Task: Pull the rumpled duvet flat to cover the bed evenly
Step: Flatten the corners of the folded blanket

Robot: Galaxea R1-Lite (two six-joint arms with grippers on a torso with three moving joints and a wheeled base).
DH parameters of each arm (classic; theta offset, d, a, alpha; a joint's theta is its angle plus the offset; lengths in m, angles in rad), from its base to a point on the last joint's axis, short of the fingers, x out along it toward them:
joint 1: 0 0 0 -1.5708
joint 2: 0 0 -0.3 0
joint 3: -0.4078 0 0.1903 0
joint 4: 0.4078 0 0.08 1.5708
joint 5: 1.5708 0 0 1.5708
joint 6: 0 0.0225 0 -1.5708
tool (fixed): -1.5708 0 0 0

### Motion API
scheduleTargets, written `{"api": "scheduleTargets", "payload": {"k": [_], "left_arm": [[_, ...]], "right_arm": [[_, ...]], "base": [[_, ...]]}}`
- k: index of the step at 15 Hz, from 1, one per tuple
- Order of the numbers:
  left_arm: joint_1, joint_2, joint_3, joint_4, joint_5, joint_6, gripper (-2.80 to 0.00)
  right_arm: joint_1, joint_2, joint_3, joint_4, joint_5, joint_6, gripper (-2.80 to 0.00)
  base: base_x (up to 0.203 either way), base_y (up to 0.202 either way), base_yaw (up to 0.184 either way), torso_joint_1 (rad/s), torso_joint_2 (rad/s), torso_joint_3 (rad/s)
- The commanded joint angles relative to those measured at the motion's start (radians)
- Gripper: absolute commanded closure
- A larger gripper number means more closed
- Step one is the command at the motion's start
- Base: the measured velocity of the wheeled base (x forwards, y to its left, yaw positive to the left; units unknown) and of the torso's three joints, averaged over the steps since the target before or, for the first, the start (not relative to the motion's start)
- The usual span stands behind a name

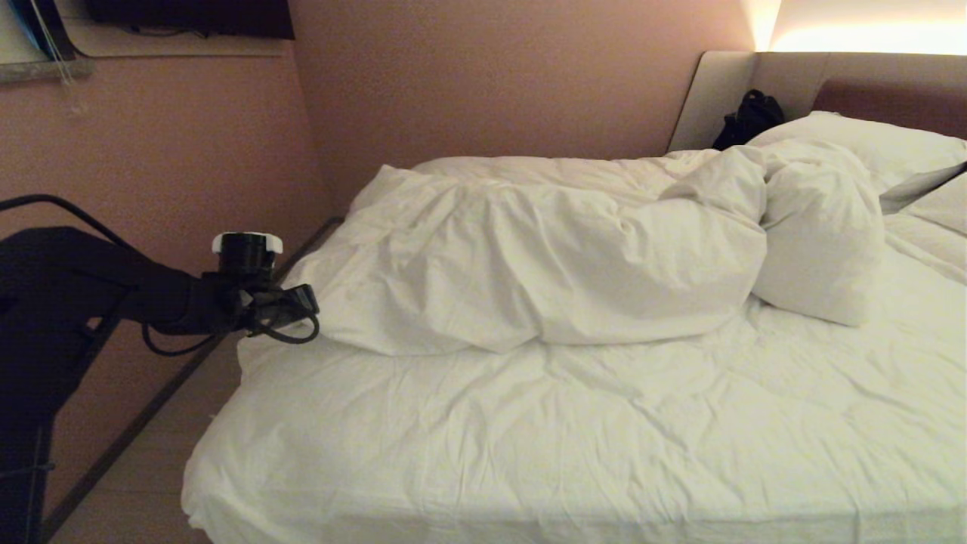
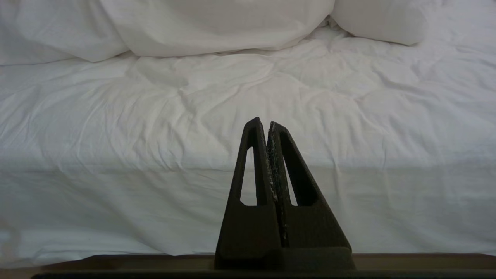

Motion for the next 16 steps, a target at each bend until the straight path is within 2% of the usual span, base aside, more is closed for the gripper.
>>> {"api": "scheduleTargets", "payload": {"k": [1,5,12,16], "left_arm": [[-0.004,-0.167,0.099,-0.001,0.001,-0.002,0.00],[0.027,-0.377,0.307,-0.011,-0.001,-0.004,0.00],[0.146,-0.720,0.489,0.008,-0.063,0.033,0.00],[0.198,-0.924,0.532,0.148,-0.107,0.036,0.00]], "right_arm": [[0.000,0.001,0.000,0.000,0.000,0.000,0.00],[0.000,0.001,0.000,0.000,0.000,0.000,0.00],[0.000,0.001,0.000,0.000,0.000,0.000,0.00],[0.000,0.001,0.000,0.000,0.000,0.000,0.00]], "base": [[0.000,0.000,0.000,0.000,0.00,0.000],[0.000,0.000,0.000,0.000,0.00,0.000],[0.000,0.000,0.000,0.000,0.00,0.000],[0.000,0.000,0.000,0.000,0.00,0.000]]}}
